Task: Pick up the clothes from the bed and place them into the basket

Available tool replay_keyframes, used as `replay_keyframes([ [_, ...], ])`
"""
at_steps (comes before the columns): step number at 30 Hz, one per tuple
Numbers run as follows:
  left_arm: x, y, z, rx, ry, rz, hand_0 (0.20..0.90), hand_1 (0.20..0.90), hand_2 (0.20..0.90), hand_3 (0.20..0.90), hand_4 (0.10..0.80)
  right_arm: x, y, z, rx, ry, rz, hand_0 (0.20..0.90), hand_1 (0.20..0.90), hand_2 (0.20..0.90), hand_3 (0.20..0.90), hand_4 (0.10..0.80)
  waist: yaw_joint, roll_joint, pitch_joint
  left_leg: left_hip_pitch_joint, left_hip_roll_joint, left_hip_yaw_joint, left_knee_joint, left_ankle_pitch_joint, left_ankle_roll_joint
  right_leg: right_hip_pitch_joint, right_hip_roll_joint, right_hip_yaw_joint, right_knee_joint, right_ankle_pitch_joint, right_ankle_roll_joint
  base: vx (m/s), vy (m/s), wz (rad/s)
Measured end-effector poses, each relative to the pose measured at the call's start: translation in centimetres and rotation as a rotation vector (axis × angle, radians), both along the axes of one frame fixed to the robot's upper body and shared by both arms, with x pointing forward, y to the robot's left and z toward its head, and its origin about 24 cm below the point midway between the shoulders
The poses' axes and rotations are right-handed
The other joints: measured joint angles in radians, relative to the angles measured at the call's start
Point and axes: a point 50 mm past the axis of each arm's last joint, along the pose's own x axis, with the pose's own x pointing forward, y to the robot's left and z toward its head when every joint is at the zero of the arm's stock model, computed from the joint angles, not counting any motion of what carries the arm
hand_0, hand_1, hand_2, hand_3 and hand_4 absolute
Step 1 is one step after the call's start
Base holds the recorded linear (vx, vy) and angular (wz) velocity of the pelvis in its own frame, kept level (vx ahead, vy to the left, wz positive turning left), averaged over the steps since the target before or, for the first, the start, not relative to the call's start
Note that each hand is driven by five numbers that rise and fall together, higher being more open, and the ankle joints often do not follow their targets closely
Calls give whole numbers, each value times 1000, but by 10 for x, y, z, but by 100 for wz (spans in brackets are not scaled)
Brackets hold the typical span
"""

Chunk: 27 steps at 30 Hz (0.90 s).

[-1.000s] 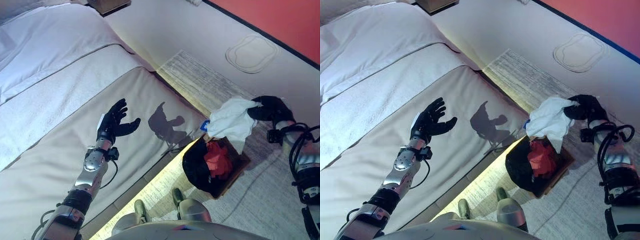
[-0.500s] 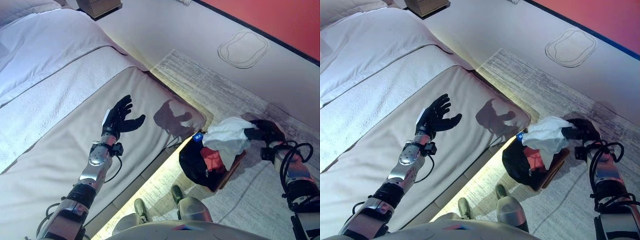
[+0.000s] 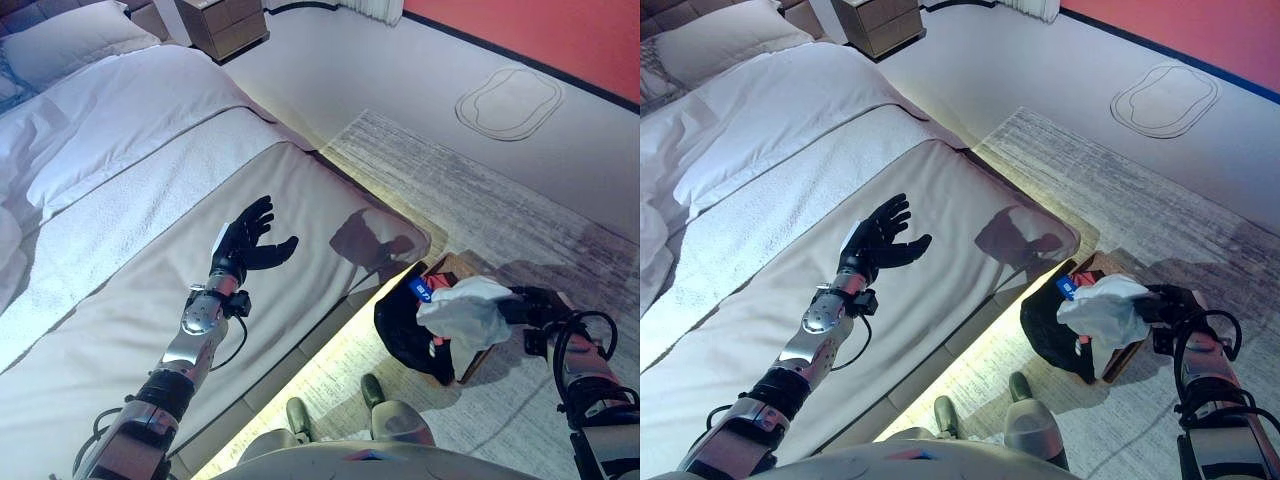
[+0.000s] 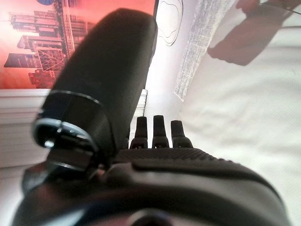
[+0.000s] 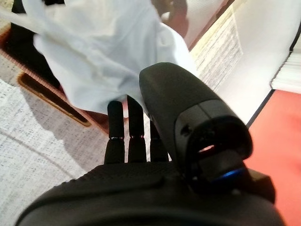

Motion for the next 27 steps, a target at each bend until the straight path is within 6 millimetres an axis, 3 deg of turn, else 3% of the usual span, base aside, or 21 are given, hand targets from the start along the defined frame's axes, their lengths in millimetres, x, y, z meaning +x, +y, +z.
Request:
replay_keyframes([
  [18,-4,-4,-6,3,21,-19,900,900,900,900,800,11,5,11,-46,-77,24,900,900,900,900,800,13,-1,0,-1,1,-13,0,3,0,7,0,-11,0,5,0,18,-3,2],
  [22,-10,-3,-12,-5,44,-7,900,900,900,900,800,27,23,27,-113,-156,126,900,900,900,900,800,12,-1,1,7,1,-23,0,4,-1,18,1,-22,0,5,0,41,17,6],
  [27,-22,-11,-28,-49,113,2,900,900,900,900,800,48,68,46,-153,-318,310,900,900,900,900,800,29,-1,1,8,2,-53,-3,8,-4,32,2,-41,-1,4,0,26,33,15],
])
